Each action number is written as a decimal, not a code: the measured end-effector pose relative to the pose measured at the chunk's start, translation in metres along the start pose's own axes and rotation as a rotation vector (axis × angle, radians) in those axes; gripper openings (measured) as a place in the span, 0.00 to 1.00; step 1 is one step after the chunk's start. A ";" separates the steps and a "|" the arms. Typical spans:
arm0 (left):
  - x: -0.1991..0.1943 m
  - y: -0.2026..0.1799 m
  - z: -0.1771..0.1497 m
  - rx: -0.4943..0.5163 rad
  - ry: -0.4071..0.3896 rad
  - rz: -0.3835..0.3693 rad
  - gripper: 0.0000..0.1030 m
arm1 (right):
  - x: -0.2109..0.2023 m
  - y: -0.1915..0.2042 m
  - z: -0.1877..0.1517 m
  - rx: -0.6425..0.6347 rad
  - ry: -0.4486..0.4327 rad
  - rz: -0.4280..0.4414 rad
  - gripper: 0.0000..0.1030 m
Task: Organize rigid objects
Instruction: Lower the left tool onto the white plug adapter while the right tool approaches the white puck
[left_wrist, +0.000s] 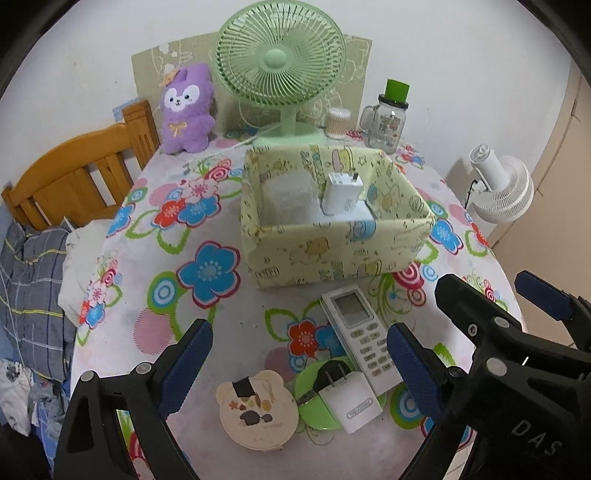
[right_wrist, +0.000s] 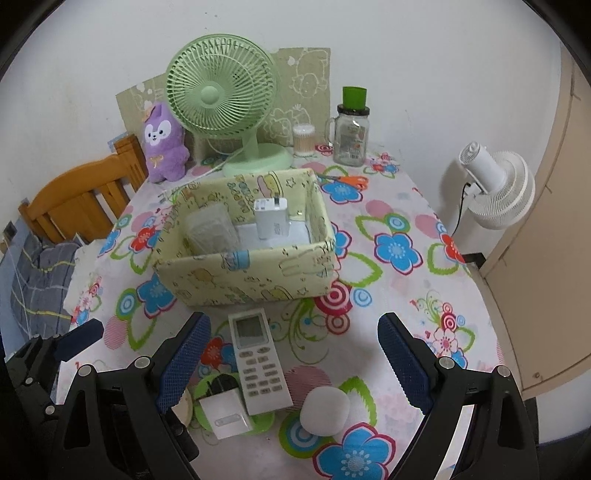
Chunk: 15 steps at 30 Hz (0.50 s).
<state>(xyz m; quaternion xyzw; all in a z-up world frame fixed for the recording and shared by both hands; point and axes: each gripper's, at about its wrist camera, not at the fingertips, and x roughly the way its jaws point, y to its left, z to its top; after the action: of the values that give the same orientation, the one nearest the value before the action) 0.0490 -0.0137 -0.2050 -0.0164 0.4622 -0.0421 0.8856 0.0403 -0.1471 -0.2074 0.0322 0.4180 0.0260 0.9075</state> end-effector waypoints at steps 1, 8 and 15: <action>0.002 0.000 -0.001 0.002 0.003 -0.002 0.94 | 0.002 -0.001 -0.002 0.000 0.001 -0.001 0.91; 0.015 0.000 -0.013 -0.007 0.029 -0.013 0.94 | 0.014 -0.008 -0.015 0.005 0.007 -0.017 0.91; 0.027 -0.005 -0.025 0.011 0.047 -0.025 0.94 | 0.023 -0.013 -0.029 0.013 0.020 -0.030 0.90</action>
<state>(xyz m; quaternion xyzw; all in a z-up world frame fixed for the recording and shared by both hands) 0.0436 -0.0210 -0.2405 -0.0165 0.4824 -0.0559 0.8740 0.0339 -0.1573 -0.2445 0.0317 0.4275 0.0102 0.9034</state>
